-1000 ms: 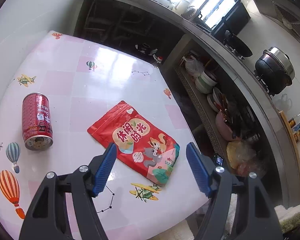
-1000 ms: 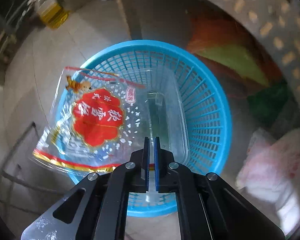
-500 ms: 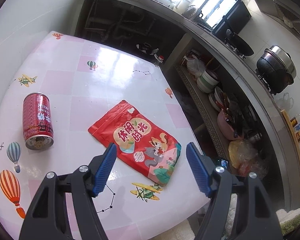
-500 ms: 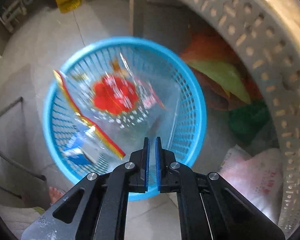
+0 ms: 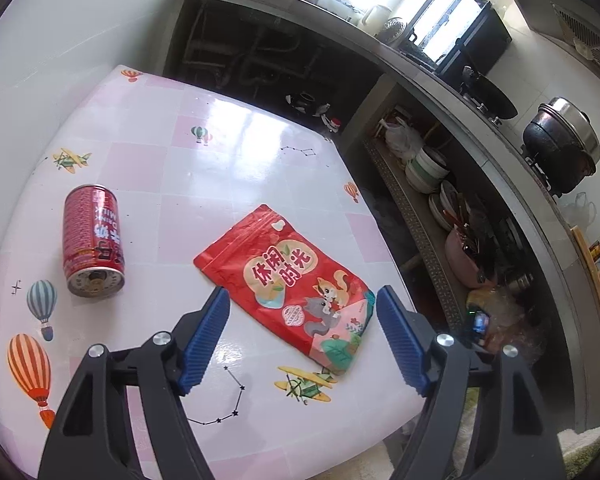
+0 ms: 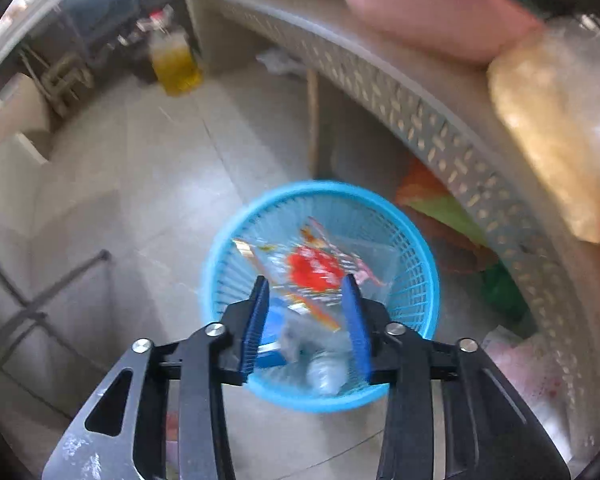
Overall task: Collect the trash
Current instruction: 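Bring both tools back toward the table, then grasp the red snack bag edge with the right tool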
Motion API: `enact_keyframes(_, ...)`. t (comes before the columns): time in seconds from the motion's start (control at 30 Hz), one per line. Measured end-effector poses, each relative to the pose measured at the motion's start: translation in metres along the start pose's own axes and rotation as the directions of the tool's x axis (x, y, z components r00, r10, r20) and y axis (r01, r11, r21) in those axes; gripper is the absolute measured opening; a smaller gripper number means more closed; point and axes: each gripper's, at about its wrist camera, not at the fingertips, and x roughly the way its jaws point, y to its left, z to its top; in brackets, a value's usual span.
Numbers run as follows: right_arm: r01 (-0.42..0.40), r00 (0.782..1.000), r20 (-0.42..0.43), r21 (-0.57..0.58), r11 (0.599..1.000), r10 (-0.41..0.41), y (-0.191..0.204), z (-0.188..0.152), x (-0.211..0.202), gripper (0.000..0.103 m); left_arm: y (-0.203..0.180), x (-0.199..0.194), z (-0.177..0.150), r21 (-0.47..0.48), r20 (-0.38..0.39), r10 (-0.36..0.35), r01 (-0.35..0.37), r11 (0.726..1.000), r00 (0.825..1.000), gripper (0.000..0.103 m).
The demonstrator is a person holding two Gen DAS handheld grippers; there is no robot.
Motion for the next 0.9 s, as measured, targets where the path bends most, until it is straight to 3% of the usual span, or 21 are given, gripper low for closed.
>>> enact_keyframes(0.13, -0.112, 0.988, 0.105, -0.040, 0.993, 0.116, 0.021, 0.000, -0.077, 0.053, 0.006, -0.006, -0.009, 0.017, 0.015, 0.055, -0.056, 0.998, 0.998, 0.076)
enact_keyframes(0.23, -0.264, 0.955, 0.114, -0.099, 0.959, 0.274, 0.049, 0.008, -0.126, 0.064, 0.014, -0.012, -0.019, 0.011, 0.031, 0.091, -0.091, 0.996, 0.995, 0.077)
enact_keyframes(0.33, -0.433, 0.895, 0.051, -0.138, 0.891, 0.443, 0.078, 0.012, -0.155, 0.071, 0.023, -0.013, -0.034, -0.017, 0.034, 0.088, -0.088, 0.996, 0.996, 0.077)
enact_keyframes(0.43, -0.588, 0.806, -0.041, -0.155, 0.794, 0.590, 0.120, 0.014, -0.164, 0.072, 0.023, -0.002, -0.048, -0.028, 0.017, 0.051, -0.051, 0.998, 0.999, 0.077)
enact_keyframes(0.5, -0.661, 0.750, -0.107, -0.146, 0.736, 0.652, 0.149, 0.015, -0.159, 0.072, 0.017, 0.012, -0.055, -0.022, -0.001, 0.024, -0.024, 0.999, 1.000, 0.076)
enact_keyframes(0.57, -0.693, 0.721, -0.170, -0.146, 0.706, 0.672, 0.182, 0.017, -0.147, 0.072, 0.008, 0.025, -0.059, 0.001, -0.007, 0.008, -0.008, 1.000, 1.000, 0.066)
enact_keyframes(0.73, -0.717, 0.690, -0.271, -0.126, 0.686, 0.671, 0.240, 0.019, -0.125, 0.071, -0.010, 0.067, -0.054, 0.043, -0.052, 0.033, -0.031, 0.999, 0.998, 0.034)
enact_keyframes(0.9, -0.673, 0.724, -0.321, -0.136, 0.727, 0.611, 0.265, 0.019, -0.098, 0.066, -0.017, 0.101, -0.046, 0.103, -0.082, 0.103, -0.095, 0.990, 0.991, 0.016)
